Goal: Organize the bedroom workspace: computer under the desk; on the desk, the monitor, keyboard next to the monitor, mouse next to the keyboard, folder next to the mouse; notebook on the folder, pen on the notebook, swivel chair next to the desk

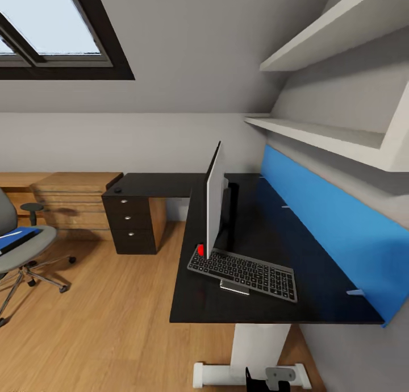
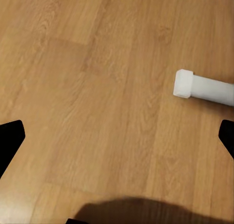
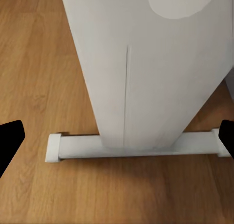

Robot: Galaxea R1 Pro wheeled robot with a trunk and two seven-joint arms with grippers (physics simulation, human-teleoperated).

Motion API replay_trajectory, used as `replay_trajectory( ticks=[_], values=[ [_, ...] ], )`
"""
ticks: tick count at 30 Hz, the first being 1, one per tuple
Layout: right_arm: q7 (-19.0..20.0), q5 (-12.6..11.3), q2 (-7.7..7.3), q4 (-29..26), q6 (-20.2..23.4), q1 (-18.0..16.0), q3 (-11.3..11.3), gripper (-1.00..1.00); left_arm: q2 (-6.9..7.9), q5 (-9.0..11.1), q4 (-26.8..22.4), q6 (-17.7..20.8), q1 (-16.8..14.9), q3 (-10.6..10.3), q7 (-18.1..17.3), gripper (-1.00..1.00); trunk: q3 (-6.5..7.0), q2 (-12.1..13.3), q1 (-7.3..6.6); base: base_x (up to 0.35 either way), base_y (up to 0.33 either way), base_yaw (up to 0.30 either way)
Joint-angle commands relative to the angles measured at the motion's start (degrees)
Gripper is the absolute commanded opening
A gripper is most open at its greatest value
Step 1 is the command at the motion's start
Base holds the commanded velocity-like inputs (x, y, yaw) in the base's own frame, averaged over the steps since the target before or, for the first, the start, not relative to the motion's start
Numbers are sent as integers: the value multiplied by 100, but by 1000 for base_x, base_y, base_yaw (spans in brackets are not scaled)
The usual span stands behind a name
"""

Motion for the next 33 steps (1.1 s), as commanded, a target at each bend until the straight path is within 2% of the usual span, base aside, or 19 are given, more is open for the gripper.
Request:
replay_trajectory(
  ticks=[1,33],
  values=[
    [-26,47,-1,4,-14,-4,-29,100,3,29,2,-19,-4,-43,39,100,-6,-4,0,0,-12,0],
    [-17,6,-25,-9,-23,-4,-63,100,14,24,2,36,-4,-44,92,100,568,1280,-703,-1,-1,0]
  ],
)
